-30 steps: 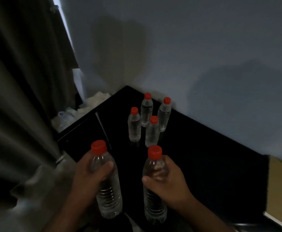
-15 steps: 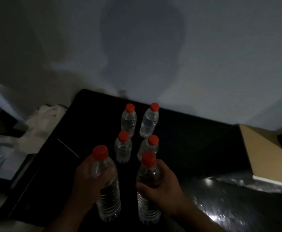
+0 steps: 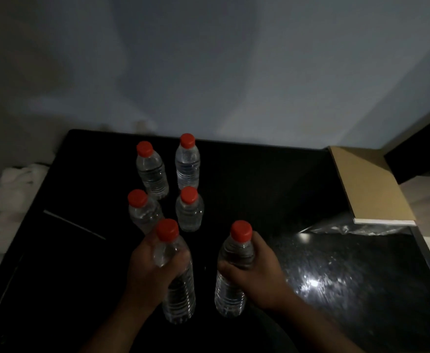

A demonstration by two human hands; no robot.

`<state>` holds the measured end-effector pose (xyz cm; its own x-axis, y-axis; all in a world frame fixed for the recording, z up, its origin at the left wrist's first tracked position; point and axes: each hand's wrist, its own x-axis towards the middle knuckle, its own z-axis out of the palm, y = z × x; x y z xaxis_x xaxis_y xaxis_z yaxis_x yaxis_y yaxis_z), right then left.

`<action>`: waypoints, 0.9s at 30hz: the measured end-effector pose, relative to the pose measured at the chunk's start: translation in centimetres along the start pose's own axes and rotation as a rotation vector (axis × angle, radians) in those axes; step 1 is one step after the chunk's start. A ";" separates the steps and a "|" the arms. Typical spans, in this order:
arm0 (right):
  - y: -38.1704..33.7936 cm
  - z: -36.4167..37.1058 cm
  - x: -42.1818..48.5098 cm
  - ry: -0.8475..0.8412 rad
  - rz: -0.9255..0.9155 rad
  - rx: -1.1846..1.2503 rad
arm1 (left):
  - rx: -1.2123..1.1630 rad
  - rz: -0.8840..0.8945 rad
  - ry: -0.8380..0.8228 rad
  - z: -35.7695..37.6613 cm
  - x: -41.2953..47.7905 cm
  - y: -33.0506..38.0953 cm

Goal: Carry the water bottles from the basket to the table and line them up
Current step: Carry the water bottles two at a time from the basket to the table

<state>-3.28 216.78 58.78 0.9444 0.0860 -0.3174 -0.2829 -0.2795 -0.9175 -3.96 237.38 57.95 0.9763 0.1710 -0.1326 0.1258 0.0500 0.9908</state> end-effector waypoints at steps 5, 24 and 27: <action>1.7 -2.0 1.9 0.008 -0.086 0.004 | 0.006 0.093 -0.097 2.2 0.9 -0.6; 9.0 -5.6 1.2 0.104 -0.601 0.024 | -0.020 0.634 -0.195 7.0 0.5 -7.8; 9.9 -4.9 -0.5 0.131 -0.632 -0.013 | 0.013 0.664 -0.162 6.5 -0.7 -8.7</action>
<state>-5.74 209.27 51.03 0.9410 0.1207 0.3161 0.3361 -0.2248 -0.9146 -4.57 230.47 49.62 0.8612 0.0115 0.5081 -0.5077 -0.0263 0.8611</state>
